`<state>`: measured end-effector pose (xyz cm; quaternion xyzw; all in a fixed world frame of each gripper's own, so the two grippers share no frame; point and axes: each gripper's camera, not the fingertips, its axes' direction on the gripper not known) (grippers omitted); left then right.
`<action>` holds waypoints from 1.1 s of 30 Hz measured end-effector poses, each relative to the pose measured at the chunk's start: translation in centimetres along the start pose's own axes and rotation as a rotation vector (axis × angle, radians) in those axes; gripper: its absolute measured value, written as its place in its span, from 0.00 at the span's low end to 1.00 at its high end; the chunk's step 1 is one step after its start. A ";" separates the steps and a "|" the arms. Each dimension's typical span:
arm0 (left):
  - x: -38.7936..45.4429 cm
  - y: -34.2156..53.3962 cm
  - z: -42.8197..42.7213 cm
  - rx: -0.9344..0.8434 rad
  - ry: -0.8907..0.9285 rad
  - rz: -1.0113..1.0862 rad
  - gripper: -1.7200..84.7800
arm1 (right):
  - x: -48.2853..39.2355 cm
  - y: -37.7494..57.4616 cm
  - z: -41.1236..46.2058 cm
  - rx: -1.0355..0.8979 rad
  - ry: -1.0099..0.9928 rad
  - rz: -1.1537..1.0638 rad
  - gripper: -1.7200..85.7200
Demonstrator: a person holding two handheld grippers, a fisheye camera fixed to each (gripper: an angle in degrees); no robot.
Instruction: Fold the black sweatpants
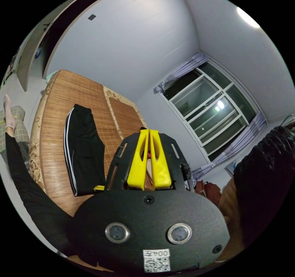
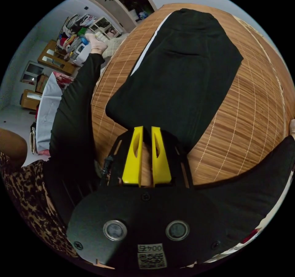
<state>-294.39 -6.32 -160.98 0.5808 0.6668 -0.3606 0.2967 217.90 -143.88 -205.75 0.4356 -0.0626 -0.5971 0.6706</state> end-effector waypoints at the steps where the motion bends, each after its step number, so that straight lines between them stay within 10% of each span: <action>1: 0.5 0.0 -0.2 -0.001 -0.003 0.006 0.02 | 0.0 0.0 0.3 -0.005 -0.004 0.005 0.08; 33: -0.3 -3.9 1.4 0.114 -0.059 0.101 0.03 | -3.3 -4.1 0.2 -0.004 -0.037 -0.064 0.09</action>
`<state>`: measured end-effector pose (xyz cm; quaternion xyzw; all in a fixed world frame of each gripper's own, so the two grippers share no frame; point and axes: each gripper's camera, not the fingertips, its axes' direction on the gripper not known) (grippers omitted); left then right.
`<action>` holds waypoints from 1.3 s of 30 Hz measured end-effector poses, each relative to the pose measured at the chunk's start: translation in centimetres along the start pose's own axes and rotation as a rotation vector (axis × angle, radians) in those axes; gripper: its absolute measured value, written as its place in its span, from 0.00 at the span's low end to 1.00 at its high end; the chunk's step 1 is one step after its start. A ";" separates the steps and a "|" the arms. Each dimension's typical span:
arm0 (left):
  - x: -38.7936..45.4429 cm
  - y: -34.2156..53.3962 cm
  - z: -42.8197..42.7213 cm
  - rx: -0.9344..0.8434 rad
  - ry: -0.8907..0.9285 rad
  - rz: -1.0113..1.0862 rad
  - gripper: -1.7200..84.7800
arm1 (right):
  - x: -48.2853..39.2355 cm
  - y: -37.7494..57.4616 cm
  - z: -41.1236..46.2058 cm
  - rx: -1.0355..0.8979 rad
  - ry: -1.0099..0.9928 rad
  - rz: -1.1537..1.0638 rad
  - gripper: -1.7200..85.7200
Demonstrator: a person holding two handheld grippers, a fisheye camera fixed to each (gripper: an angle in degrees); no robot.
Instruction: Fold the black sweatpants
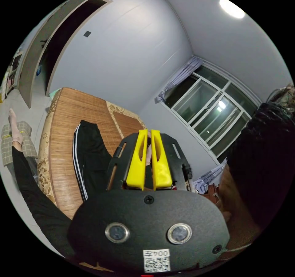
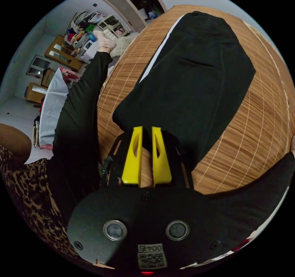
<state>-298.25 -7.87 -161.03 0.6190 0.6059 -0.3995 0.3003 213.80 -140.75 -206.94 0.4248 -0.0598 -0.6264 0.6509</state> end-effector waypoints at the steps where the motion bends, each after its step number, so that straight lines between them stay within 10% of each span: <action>1: -0.4 -0.1 0.7 -0.005 -0.004 0.010 0.03 | 0.0 -0.1 -0.5 0.008 0.009 -0.004 0.09; 17: -22.6 4.9 27.5 -0.441 -0.410 0.013 0.02 | 7.2 -4.9 -5.0 0.134 0.071 0.009 0.09; 39: -41.6 5.9 45.4 -0.675 -0.287 0.230 0.04 | 6.6 -8.6 -1.3 0.107 0.170 -0.095 0.08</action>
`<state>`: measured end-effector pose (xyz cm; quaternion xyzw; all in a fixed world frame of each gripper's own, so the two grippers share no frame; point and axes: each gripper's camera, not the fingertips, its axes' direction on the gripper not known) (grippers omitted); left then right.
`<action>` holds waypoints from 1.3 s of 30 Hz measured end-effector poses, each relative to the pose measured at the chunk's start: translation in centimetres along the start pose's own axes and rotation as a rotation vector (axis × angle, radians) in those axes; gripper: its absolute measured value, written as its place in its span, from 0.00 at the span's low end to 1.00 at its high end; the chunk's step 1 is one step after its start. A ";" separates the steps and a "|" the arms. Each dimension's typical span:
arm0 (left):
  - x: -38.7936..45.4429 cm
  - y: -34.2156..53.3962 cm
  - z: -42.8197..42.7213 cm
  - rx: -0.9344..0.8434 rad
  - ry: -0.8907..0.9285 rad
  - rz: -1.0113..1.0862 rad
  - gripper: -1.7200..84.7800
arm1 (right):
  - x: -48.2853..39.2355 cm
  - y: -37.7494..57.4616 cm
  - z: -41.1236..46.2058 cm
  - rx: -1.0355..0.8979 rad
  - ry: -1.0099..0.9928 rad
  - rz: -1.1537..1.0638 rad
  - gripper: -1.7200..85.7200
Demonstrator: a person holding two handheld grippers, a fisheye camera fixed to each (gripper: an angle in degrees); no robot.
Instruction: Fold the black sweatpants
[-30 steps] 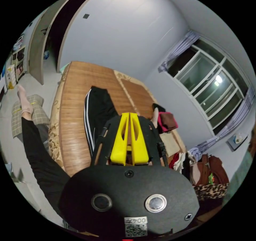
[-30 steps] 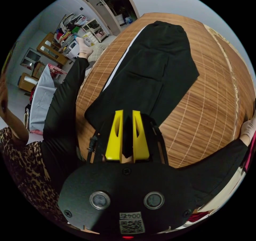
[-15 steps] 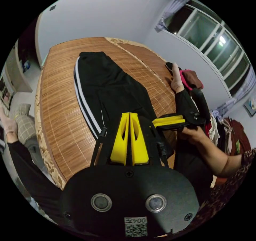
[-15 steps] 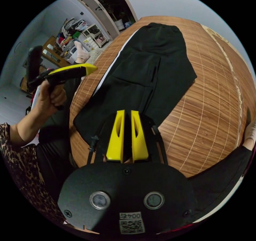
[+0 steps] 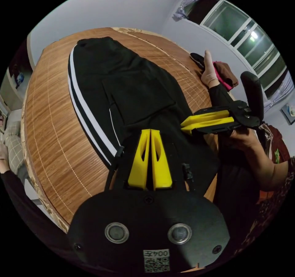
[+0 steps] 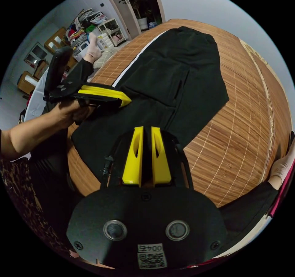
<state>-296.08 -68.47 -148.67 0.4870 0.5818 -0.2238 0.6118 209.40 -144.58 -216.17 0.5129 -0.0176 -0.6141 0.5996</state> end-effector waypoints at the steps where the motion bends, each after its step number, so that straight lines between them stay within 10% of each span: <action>1: -1.3 -0.5 0.2 -0.011 0.042 -0.014 0.05 | 0.0 -0.2 0.2 -0.002 0.002 -0.002 0.08; 9: -14.0 -8.7 -5.3 0.246 0.063 -0.148 0.17 | 1.9 -0.6 1.3 0.001 -0.095 0.048 0.08; 20: -35.7 -21.0 0.0 0.115 0.354 -0.413 0.22 | 3.7 -0.9 3.4 -0.006 -0.141 0.062 0.08; 39: -36.1 -22.3 4.0 0.138 0.366 -0.362 0.10 | 8.2 1.7 7.2 0.007 -0.225 0.092 0.08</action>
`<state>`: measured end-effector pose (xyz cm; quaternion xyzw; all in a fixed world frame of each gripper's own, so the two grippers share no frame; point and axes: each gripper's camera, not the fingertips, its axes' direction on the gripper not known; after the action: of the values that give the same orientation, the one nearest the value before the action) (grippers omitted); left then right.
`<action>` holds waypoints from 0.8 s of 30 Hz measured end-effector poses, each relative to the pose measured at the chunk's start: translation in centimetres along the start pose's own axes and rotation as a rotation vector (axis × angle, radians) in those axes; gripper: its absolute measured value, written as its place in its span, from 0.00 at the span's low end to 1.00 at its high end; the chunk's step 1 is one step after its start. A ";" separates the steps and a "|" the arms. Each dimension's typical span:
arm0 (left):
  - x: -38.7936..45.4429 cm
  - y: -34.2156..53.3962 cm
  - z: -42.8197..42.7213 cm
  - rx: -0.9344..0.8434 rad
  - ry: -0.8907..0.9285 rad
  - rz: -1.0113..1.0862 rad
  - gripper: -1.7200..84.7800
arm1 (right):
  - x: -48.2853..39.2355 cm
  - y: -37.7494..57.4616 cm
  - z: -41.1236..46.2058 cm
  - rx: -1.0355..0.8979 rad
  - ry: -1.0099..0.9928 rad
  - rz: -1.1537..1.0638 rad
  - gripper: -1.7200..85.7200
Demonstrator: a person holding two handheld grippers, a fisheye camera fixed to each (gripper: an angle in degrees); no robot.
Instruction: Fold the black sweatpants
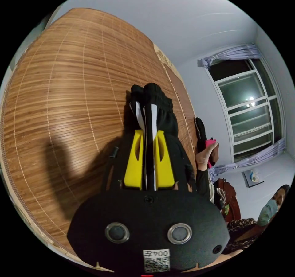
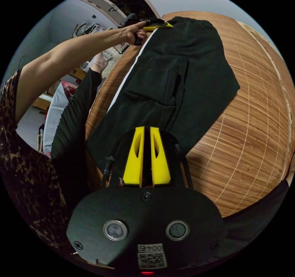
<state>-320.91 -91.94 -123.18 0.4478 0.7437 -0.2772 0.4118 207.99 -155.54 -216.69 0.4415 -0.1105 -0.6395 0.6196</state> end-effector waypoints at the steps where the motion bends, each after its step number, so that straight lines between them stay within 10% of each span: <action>1: 1.1 0.8 -0.3 0.014 0.004 0.026 0.09 | 0.7 0.3 0.0 0.006 -0.022 0.012 0.08; 17: 28.3 27.8 -4.8 -0.140 -0.097 0.885 0.05 | 15.2 11.1 -2.9 0.596 -0.805 0.275 0.14; 24: 31.5 45.8 -0.6 -0.315 -0.328 1.118 0.06 | 16.3 17.2 -4.2 0.718 -0.746 0.383 0.15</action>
<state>-288.32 -57.31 -152.03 0.6557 0.3545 0.0293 0.6659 225.47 -171.88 -214.23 0.3403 -0.6122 -0.5505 0.4542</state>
